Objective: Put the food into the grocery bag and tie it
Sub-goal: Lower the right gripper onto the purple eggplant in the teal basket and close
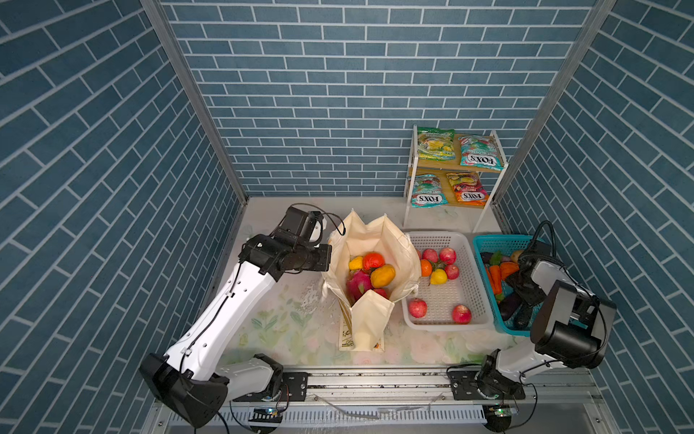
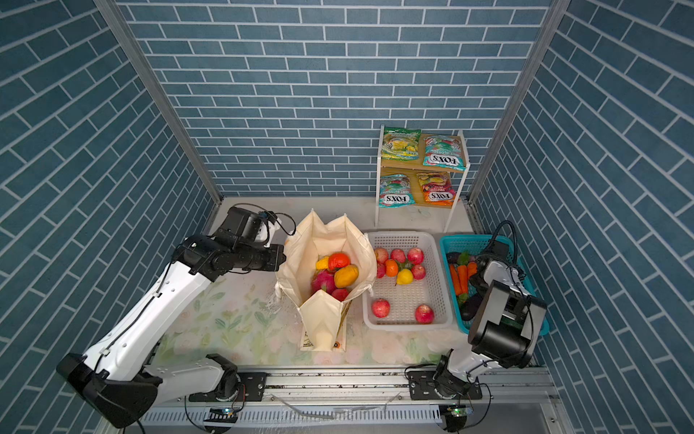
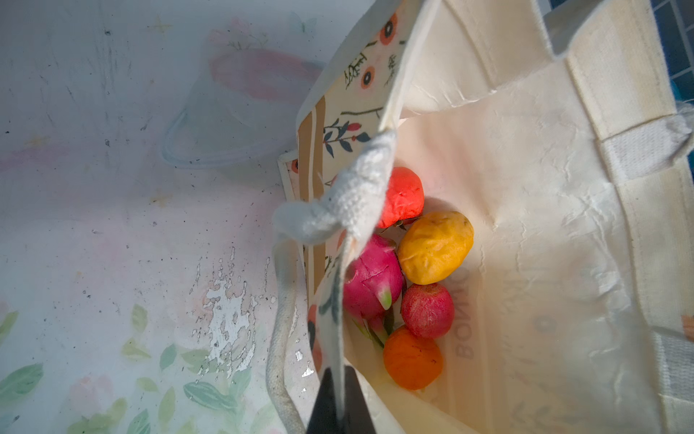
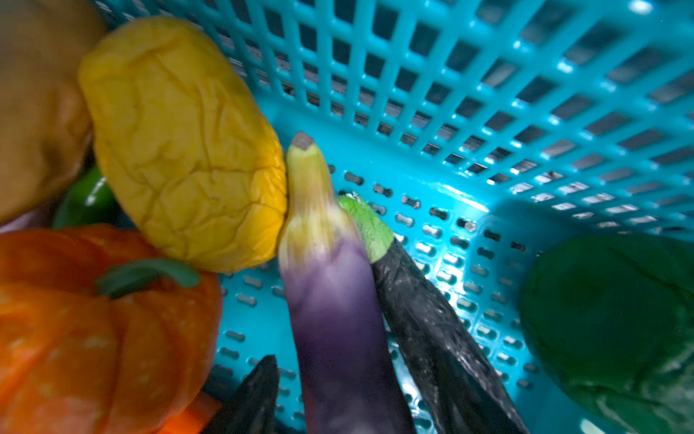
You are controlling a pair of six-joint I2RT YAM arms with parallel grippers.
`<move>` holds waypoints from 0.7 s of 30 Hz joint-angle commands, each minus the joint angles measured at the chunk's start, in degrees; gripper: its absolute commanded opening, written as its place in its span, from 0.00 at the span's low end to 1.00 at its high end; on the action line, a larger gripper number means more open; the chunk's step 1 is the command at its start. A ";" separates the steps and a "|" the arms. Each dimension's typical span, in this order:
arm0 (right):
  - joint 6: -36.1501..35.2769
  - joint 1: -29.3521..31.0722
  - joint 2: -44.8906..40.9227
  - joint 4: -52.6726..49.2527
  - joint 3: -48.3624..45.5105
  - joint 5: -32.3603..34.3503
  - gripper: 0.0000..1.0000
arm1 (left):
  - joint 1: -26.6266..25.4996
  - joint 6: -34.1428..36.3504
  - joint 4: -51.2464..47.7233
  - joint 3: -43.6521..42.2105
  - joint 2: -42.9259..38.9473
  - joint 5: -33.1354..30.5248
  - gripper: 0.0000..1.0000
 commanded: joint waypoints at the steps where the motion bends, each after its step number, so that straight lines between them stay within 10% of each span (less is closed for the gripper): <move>1: 1.15 -0.20 -0.78 -3.31 -0.63 -4.72 0.72 | -0.17 0.81 0.48 1.05 0.69 -0.49 0.00; 21: 2.66 0.85 -5.68 -4.34 -2.18 -8.49 0.61 | -0.17 0.57 1.91 -0.23 0.74 0.19 0.00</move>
